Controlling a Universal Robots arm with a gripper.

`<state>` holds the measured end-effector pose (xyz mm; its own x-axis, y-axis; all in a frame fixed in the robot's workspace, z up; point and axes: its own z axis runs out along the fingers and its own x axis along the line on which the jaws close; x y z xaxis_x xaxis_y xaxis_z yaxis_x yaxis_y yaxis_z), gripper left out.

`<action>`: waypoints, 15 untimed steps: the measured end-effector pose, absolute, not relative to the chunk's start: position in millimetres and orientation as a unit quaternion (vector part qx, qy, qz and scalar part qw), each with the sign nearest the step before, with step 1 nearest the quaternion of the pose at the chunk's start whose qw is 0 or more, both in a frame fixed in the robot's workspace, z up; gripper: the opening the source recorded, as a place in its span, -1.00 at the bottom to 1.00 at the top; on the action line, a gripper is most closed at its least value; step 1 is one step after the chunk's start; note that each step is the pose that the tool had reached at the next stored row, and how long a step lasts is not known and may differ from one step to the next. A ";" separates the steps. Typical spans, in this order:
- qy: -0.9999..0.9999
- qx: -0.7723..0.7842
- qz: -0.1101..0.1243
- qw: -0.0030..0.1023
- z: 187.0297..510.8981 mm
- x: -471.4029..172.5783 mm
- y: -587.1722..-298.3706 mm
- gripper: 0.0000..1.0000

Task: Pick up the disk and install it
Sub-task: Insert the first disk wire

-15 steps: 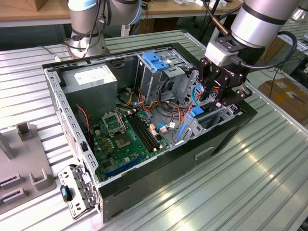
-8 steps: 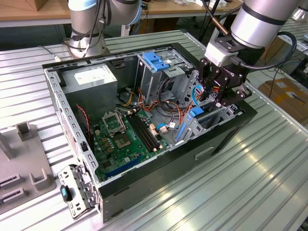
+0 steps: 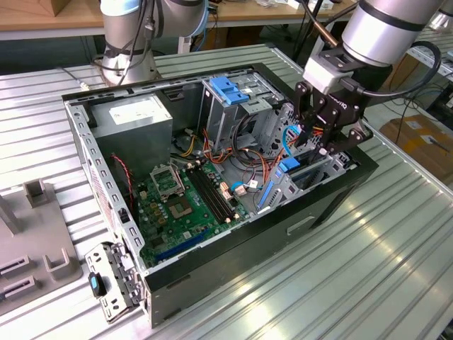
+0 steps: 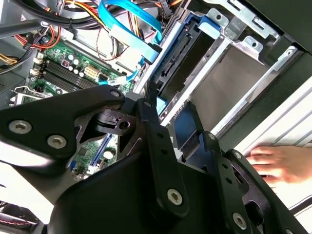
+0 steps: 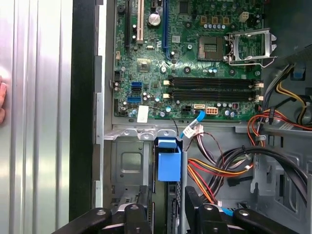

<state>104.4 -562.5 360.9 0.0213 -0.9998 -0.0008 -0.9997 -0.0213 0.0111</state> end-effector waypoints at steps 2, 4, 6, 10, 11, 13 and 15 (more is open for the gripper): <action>-0.700 0.715 -0.004 0.004 365.3 104.4 -562.5 -0.15; -0.700 0.715 -0.004 0.004 366.3 104.4 -562.5 -0.15; -0.700 0.715 -0.004 0.004 366.4 104.4 -562.5 -0.15; -0.700 0.715 -0.004 0.004 367.6 104.4 -562.5 -0.15; -0.700 0.715 -0.004 0.004 367.6 104.4 -562.5 -0.15; -0.700 0.715 -0.004 0.004 368.2 104.4 -562.5 -0.15; -0.700 0.715 -0.004 0.004 368.4 104.4 -562.5 -0.15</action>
<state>104.4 -562.5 368.4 0.0213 -0.9998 -0.0009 -0.9997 -0.0213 0.0111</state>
